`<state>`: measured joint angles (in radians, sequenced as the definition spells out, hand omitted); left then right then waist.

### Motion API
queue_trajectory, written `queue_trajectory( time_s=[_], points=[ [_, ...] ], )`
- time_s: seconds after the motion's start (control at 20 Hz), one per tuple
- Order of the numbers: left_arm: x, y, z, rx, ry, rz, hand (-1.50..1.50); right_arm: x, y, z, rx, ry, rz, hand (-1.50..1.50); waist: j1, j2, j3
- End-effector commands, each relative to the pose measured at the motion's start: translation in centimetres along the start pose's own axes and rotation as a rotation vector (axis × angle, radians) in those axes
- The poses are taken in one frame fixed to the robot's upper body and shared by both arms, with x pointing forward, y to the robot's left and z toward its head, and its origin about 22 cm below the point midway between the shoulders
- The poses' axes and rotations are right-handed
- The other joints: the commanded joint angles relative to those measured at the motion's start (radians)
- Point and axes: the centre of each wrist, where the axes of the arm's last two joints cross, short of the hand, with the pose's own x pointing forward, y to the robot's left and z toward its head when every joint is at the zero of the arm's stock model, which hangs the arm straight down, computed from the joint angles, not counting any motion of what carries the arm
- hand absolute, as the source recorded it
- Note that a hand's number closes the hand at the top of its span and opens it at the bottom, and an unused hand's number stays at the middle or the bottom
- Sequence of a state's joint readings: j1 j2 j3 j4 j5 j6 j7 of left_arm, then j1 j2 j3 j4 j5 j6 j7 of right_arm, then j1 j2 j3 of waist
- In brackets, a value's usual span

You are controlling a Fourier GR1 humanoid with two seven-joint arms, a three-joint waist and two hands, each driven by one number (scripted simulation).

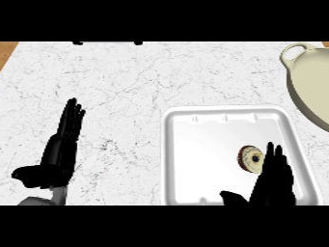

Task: Pick the cupcake from the tray and place it in the pot

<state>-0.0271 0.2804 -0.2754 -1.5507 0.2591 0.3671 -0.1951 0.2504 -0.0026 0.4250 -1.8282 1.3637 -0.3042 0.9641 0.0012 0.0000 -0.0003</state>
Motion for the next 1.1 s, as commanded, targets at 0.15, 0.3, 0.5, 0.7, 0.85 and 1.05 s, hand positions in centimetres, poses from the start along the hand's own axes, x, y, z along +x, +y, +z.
queue_trajectory(
  time_s=[0.15, 0.3, 0.5, 0.7, 0.85, 1.05],
  points=[
    [-0.5, -0.9, 1.5, 0.005, 0.009, 0.007, 0.0, 1.0, 1.1, -2.1, -0.016, 0.032, 0.004, -1.5, 0.0, 0.0, 0.0],
    [-0.5, 0.6, -0.7, 0.003, -0.022, -0.014, 0.0, -2.3, 2.7, -2.9, -0.009, 0.04, -0.022, -1.5, -0.002, 0.0, 0.001],
    [0.3, -1.3, -0.9, 0.003, 0.0, -0.007, 0.0, 1.7, 2.8, -2.1, -0.013, -0.026, 0.015, 1.5, 0.0, 0.0, 0.0],
    [0.0, -0.6, 0.1, 0.0, 0.001, 0.004, 0.0, -0.6, 2.9, -2.1, -0.169, -0.087, 0.057, 1.5, -0.002, -0.001, 0.0],
    [0.8, -1.1, 0.2, 0.002, 0.001, 0.01, 0.0, 0.5, 2.1, -4.4, -0.183, -0.086, 0.071, 1.5, 0.0, -0.001, 0.0],
    [0.8, -0.2, -1.1, -0.001, -0.003, 0.006, 0.0, -0.9, 1.4, -3.0, -0.194, -0.096, 0.078, 1.5, -0.004, -0.001, 0.0]
  ],
)
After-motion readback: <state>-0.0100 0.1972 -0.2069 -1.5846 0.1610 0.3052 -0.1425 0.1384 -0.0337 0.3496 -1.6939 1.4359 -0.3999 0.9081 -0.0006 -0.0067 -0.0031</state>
